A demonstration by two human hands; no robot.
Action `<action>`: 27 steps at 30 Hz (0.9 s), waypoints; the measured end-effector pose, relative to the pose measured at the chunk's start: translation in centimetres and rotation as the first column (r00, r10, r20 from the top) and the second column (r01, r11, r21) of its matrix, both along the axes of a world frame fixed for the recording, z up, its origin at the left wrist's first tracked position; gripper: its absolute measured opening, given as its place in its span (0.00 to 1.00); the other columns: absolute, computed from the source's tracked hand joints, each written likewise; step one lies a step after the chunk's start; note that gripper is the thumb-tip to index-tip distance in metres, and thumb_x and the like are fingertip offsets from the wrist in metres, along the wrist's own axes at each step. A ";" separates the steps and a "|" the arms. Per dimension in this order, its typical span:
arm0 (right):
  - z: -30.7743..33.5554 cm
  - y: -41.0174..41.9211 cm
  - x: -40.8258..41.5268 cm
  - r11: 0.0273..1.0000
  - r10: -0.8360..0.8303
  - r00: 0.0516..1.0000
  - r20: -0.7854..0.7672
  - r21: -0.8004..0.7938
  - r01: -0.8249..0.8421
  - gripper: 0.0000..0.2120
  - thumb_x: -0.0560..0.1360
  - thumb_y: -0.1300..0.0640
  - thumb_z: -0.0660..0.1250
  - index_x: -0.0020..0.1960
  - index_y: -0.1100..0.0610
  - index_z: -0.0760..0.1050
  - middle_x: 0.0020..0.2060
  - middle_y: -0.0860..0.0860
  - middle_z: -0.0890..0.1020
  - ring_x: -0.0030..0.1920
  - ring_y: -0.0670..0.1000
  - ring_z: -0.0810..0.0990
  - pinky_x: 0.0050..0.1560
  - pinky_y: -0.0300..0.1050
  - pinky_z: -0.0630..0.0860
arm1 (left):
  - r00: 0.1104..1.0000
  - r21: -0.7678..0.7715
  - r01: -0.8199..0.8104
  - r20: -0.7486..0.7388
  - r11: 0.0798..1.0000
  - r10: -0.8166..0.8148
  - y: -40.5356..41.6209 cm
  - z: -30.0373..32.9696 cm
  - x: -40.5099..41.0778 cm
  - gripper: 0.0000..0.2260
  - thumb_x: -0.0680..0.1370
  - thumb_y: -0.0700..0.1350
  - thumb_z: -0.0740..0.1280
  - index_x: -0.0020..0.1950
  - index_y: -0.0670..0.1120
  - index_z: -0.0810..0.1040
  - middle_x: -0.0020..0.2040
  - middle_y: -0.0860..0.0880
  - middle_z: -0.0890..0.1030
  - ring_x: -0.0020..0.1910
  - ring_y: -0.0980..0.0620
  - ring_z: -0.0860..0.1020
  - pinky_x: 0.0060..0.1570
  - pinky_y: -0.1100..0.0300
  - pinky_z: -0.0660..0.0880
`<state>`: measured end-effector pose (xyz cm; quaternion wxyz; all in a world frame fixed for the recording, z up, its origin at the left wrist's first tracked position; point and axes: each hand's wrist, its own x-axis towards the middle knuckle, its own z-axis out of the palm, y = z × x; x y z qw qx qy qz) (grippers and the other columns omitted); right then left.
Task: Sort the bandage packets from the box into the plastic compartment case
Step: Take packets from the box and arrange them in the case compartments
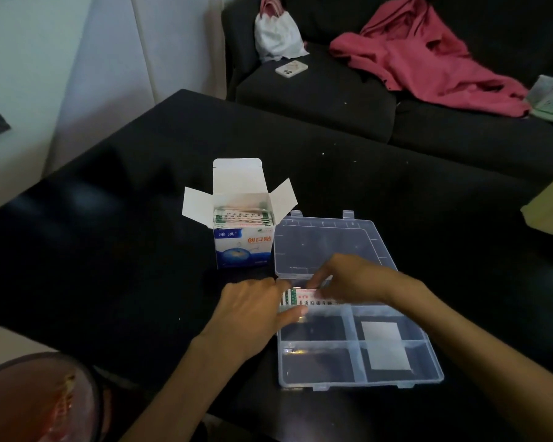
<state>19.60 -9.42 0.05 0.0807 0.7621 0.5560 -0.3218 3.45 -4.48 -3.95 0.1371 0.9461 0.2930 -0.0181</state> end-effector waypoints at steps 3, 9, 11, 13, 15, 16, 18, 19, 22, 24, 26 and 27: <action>2.1 -0.2 1.2 0.998 -0.060 0.998 0.000 0.032 0.060 0.11 0.76 0.55 0.65 0.58 0.51 0.78 0.56 0.46 0.79 0.54 0.47 0.77 0.57 0.43 0.75 | 1.000 -0.018 0.003 -0.026 1.000 -0.004 -0.1 0.1 0.3 0.21 0.78 0.64 0.54 0.65 0.53 0.68 0.59 0.52 0.77 0.55 0.52 0.76 0.49 0.57 0.70; 3.4 -0.6 0.8 0.994 -0.017 0.962 0.272 0.113 -0.014 0.09 0.73 0.53 0.69 0.54 0.51 0.78 0.53 0.48 0.81 0.50 0.47 0.79 0.54 0.47 0.77 | 0.998 -0.048 -0.016 -0.067 0.999 0.013 -0.3 0.3 0.4 0.21 0.79 0.63 0.54 0.64 0.51 0.67 0.58 0.51 0.78 0.54 0.51 0.76 0.49 0.56 0.71; 2.5 -0.7 -0.2 0.984 0.004 0.922 0.387 0.160 -0.071 0.10 0.74 0.54 0.68 0.55 0.54 0.78 0.52 0.50 0.81 0.51 0.50 0.79 0.53 0.47 0.77 | 0.998 -0.043 -0.019 -0.057 0.999 0.017 -0.3 0.3 0.4 0.21 0.78 0.63 0.54 0.63 0.51 0.68 0.57 0.51 0.78 0.54 0.51 0.77 0.48 0.56 0.71; 2.4 -0.9 -0.8 0.969 -0.017 0.877 0.480 0.223 -0.104 0.10 0.75 0.55 0.67 0.55 0.56 0.76 0.51 0.52 0.81 0.50 0.52 0.79 0.51 0.45 0.77 | 0.999 -0.068 -0.020 -0.048 0.997 0.017 -0.4 0.3 0.3 0.21 0.78 0.63 0.55 0.63 0.51 0.68 0.58 0.51 0.78 0.55 0.51 0.76 0.50 0.56 0.72; 2.4 -1.1 -1.0 0.952 -0.056 0.871 0.488 0.290 -0.101 0.09 0.75 0.55 0.67 0.55 0.56 0.77 0.50 0.52 0.81 0.48 0.52 0.80 0.50 0.45 0.77 | 0.999 -0.117 -0.018 -0.052 0.993 0.012 -0.3 0.4 0.1 0.22 0.78 0.64 0.55 0.64 0.51 0.68 0.59 0.52 0.77 0.56 0.52 0.76 0.52 0.55 0.72; 2.4 -1.3 -1.0 0.947 -0.075 0.877 0.476 0.310 -0.088 0.09 0.75 0.55 0.67 0.54 0.55 0.77 0.50 0.52 0.81 0.48 0.52 0.80 0.49 0.45 0.77 | 0.998 -0.140 -0.019 -0.057 0.990 0.011 -0.2 0.5 0.0 0.23 0.77 0.65 0.54 0.64 0.52 0.68 0.59 0.52 0.77 0.56 0.52 0.76 0.53 0.54 0.72; 2.3 -1.6 -1.0 0.952 -0.086 0.878 0.471 0.298 -0.067 0.09 0.75 0.55 0.67 0.55 0.54 0.77 0.50 0.51 0.82 0.48 0.52 0.80 0.49 0.45 0.77 | 0.998 -0.170 -0.026 -0.062 0.985 0.015 -0.1 0.9 0.0 0.21 0.79 0.63 0.51 0.64 0.52 0.68 0.59 0.51 0.77 0.56 0.51 0.76 0.51 0.54 0.70; 2.1 -1.6 -1.0 0.959 -0.080 0.871 0.485 0.274 -0.064 0.09 0.75 0.55 0.68 0.55 0.54 0.77 0.50 0.51 0.82 0.48 0.52 0.80 0.50 0.45 0.77 | 0.998 -0.182 -0.031 -0.067 0.983 0.019 0.0 1.1 0.0 0.19 0.81 0.60 0.49 0.64 0.52 0.69 0.58 0.51 0.78 0.55 0.50 0.76 0.50 0.54 0.69; 1.7 -1.5 -1.0 0.961 -0.081 0.862 0.500 0.268 -0.065 0.09 0.75 0.56 0.68 0.55 0.53 0.78 0.50 0.50 0.82 0.48 0.51 0.80 0.51 0.46 0.78 | 0.995 -0.198 -0.045 -0.099 0.979 0.026 0.1 1.5 0.2 0.14 0.83 0.52 0.48 0.63 0.52 0.69 0.59 0.49 0.77 0.53 0.49 0.76 0.49 0.55 0.68; 1.7 -1.4 -0.9 0.953 -0.098 0.864 0.495 0.296 -0.062 0.08 0.75 0.54 0.68 0.53 0.53 0.78 0.49 0.50 0.82 0.47 0.51 0.80 0.50 0.46 0.78 | 0.994 -0.217 -0.067 -0.097 0.974 0.047 0.0 1.5 0.3 0.14 0.83 0.50 0.50 0.65 0.53 0.68 0.60 0.49 0.77 0.54 0.50 0.76 0.51 0.55 0.69; 1.6 -1.4 -0.7 0.953 -0.126 0.868 0.480 0.303 -0.029 0.08 0.74 0.53 0.68 0.52 0.54 0.79 0.49 0.50 0.82 0.46 0.50 0.80 0.50 0.46 0.78 | 0.993 -0.228 -0.100 -0.080 0.969 0.083 0.0 1.4 0.5 0.14 0.83 0.49 0.51 0.66 0.54 0.69 0.61 0.50 0.77 0.56 0.50 0.76 0.52 0.55 0.69; 1.7 -1.6 -0.7 0.956 -0.147 0.872 0.467 0.295 0.003 0.09 0.74 0.51 0.68 0.52 0.54 0.78 0.48 0.50 0.82 0.46 0.50 0.80 0.50 0.45 0.78 | 0.992 -0.243 -0.115 -0.072 0.963 0.101 0.0 1.3 0.6 0.14 0.82 0.49 0.52 0.66 0.54 0.69 0.61 0.50 0.77 0.56 0.51 0.76 0.52 0.55 0.70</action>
